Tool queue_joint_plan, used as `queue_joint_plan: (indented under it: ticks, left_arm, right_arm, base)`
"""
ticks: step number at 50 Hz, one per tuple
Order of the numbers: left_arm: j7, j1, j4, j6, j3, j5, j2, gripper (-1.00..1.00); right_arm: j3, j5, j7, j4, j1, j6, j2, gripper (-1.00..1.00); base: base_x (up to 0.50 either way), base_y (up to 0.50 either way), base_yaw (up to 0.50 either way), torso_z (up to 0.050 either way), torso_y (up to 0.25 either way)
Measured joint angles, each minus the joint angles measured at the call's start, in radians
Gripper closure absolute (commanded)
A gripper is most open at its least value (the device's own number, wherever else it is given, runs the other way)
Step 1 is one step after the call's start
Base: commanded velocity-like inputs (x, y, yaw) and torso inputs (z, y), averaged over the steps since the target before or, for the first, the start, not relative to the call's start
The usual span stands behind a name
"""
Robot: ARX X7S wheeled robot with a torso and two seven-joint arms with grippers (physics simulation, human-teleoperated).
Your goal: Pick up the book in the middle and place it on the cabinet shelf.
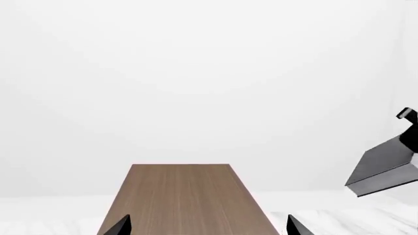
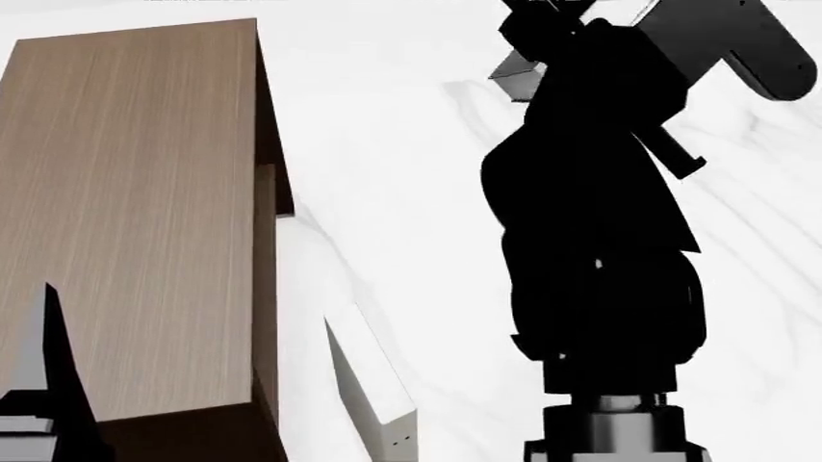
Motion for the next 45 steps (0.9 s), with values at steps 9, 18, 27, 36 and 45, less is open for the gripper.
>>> queue_joint_plan:
  ticks: [9,18,27,36,45]
  left_arm:
    - [-0.006,-0.004,0.0,0.0,0.004,-0.003,-0.004,-1.0]
    - [-0.012,-0.001,0.001,0.004,0.005,-0.004,-0.01,-1.0]
    - [-0.017,0.0,0.002,0.007,0.008,-0.006,-0.014,-1.0]
    - [-0.021,0.004,0.0,0.014,0.01,-0.006,-0.019,-1.0]
    - [-0.023,0.008,-0.003,0.022,0.012,-0.006,-0.024,-1.0]
  right_arm:
    - [-0.017,0.211,-0.091,-0.112,0.001,-0.025,-0.001,1.0]
    - [-0.041,0.422,-0.132,-0.176,0.012,0.048,0.011,1.0]
    - [-0.064,0.626,-0.122,-0.191,0.025,0.16,0.014,1.0]
    - [-0.106,0.772,-0.1,-0.197,0.036,0.225,0.006,1.0]
    - [-0.193,0.873,-0.105,-0.165,0.068,0.224,-0.001,1.0]
  base:
    - [0.0,0.0,0.0,0.0,0.001]
    - [0.0,0.0,0.0,0.0,0.001]
    - [0.0,0.0,0.0,0.0,0.001]
    - [0.0,0.0,0.0,0.0,0.001]
    - [0.0,0.0,0.0,0.0,0.001]
